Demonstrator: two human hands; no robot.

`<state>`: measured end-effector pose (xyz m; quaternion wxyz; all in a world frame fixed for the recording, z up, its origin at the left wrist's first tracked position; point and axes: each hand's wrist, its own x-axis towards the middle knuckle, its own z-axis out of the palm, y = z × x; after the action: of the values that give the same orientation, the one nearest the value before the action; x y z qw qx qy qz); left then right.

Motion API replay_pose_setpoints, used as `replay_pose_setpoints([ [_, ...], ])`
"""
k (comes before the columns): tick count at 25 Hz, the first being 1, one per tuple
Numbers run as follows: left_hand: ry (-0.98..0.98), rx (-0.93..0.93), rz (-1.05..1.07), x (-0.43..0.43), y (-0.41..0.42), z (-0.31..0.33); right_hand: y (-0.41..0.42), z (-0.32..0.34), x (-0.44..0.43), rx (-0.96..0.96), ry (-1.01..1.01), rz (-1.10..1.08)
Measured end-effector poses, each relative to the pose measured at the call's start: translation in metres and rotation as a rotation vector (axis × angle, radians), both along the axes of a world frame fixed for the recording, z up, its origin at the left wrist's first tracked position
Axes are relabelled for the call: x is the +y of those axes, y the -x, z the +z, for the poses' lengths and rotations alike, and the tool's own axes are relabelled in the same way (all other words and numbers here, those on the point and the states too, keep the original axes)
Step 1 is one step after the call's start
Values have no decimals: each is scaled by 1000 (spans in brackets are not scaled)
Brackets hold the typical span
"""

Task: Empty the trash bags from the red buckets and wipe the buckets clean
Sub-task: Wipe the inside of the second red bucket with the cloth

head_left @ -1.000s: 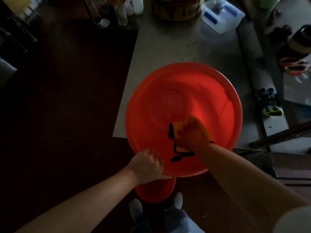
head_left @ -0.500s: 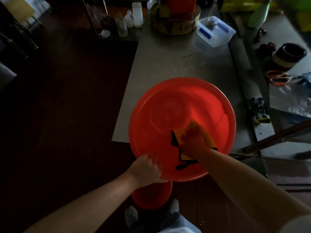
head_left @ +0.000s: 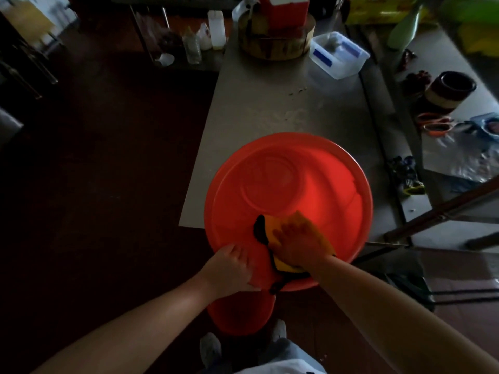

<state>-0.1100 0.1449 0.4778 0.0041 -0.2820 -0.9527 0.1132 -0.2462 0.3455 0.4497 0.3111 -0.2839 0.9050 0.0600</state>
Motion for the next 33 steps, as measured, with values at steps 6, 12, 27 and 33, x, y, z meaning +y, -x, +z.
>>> replay_pose_setpoints([
  [6,40,84,-39,16,10,17,2,10,9,164,-85,23],
  [12,24,69,-38,19,16,25,-34,21,-30,-68,32,-33],
  [27,10,0,-5,18,17,34,-58,38,-23,-41,0,-60],
  [33,-19,63,11,8,16,35,-59,53,-16,3,-25,-76],
])
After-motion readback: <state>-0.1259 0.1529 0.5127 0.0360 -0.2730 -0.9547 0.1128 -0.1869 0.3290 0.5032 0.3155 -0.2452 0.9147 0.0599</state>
